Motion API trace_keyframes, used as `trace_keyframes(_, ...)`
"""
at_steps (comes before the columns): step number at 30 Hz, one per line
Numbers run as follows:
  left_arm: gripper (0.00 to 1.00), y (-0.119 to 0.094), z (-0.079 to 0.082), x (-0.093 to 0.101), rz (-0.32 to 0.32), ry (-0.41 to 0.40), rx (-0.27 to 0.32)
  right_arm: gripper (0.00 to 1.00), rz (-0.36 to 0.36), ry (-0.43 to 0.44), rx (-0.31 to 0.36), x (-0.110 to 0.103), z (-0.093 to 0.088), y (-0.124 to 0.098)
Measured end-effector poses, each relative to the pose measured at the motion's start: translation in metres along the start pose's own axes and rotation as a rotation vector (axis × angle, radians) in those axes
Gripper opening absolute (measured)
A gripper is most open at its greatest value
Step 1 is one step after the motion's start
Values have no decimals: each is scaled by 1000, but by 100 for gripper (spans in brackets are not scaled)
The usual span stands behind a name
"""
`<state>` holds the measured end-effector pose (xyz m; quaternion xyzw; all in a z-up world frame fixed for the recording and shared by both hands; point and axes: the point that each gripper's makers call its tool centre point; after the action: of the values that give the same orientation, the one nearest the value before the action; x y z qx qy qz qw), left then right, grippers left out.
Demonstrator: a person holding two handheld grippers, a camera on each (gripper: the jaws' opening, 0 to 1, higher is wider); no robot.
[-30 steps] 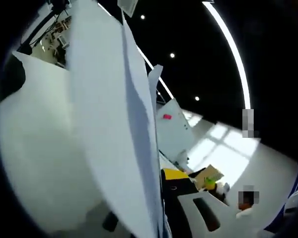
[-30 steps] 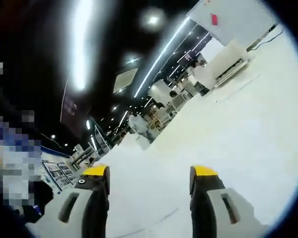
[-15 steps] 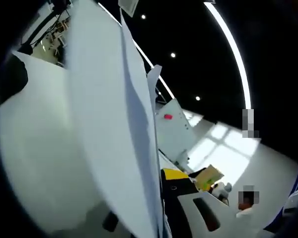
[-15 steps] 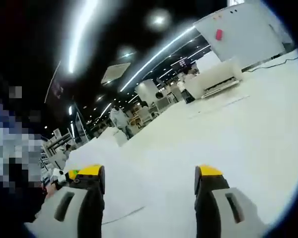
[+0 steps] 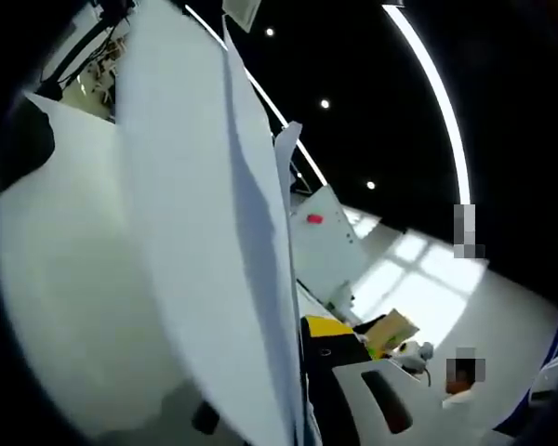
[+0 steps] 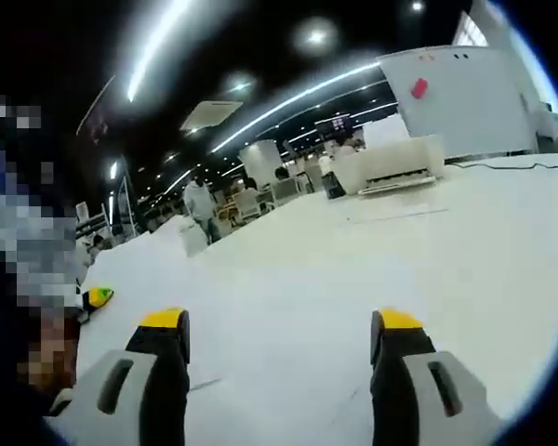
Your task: Organize the stack of printing papers by aligning and flattening the scattered papers on the table
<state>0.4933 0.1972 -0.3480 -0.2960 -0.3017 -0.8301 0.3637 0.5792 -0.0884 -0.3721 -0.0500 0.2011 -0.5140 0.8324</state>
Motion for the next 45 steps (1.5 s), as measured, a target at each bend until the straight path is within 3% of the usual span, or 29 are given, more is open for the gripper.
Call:
trace_keyframes(15,6,0,-2,-1,1,-1,-7,81,-76,-163,-10,20,0,14)
trace_keyframes(24,6,0,-5,0,2,-4,-10,81,-114,-199,-41,37,-4,31)
trace_keyframes(38,6,2,-8,2,-3,0,-18,82,-84,-260,-81,36,-1,44)
trace_keyframes(45,6,0,-8,3,-4,-2,-16,82,-10,-249,-93,34,-5,51)
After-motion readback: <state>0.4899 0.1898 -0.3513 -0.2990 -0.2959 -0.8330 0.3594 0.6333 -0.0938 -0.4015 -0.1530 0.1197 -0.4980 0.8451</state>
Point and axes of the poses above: the point that each gripper's makers call its tool centre point, and the gripper's own axes: y roughly forward along the fingers, x roughly to its right, z roughly out of its top, and after that the axes turned 11 degrees about -z, right-handed
